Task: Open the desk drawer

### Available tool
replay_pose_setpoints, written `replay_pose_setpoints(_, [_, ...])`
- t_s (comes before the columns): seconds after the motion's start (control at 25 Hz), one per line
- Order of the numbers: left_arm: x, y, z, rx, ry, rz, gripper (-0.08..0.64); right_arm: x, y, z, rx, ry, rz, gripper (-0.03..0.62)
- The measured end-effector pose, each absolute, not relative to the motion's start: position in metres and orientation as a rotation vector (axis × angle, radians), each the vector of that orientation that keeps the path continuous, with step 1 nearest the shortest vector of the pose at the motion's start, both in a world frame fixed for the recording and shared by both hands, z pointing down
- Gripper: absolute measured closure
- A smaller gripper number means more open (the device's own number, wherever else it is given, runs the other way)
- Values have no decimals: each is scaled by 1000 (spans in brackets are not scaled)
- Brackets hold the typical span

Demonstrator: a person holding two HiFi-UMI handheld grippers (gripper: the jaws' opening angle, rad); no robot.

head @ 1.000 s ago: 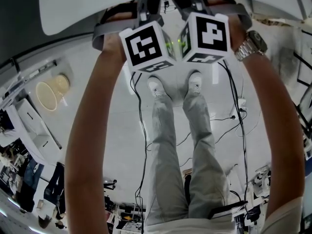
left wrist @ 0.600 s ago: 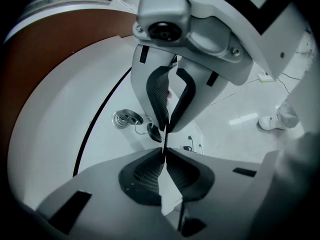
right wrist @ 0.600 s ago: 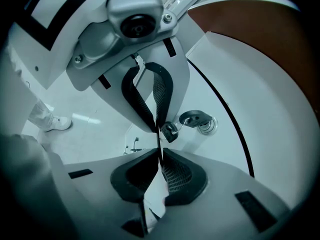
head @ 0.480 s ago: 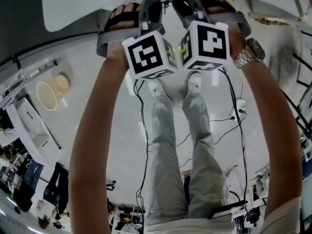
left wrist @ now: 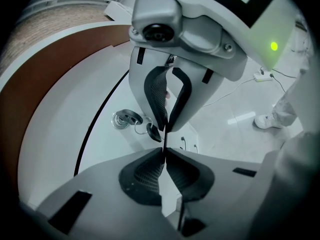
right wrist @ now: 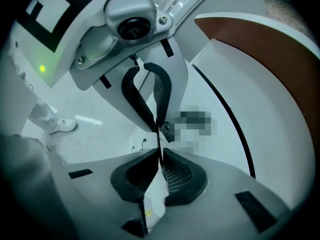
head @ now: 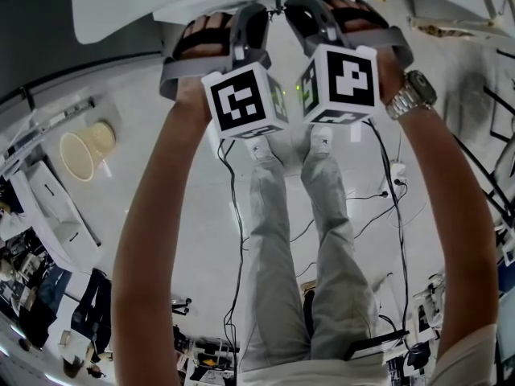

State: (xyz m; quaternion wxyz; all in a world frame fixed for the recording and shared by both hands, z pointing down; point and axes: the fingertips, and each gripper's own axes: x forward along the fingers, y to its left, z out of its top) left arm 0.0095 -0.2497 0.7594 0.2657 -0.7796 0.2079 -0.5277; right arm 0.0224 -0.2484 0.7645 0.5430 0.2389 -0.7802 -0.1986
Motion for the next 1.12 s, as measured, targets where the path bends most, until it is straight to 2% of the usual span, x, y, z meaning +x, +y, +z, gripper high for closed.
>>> replay_pose_setpoints(1.12, [10,-219,759,-2148,502,-1445,533,23,-217,764,555,-1875,-428,548])
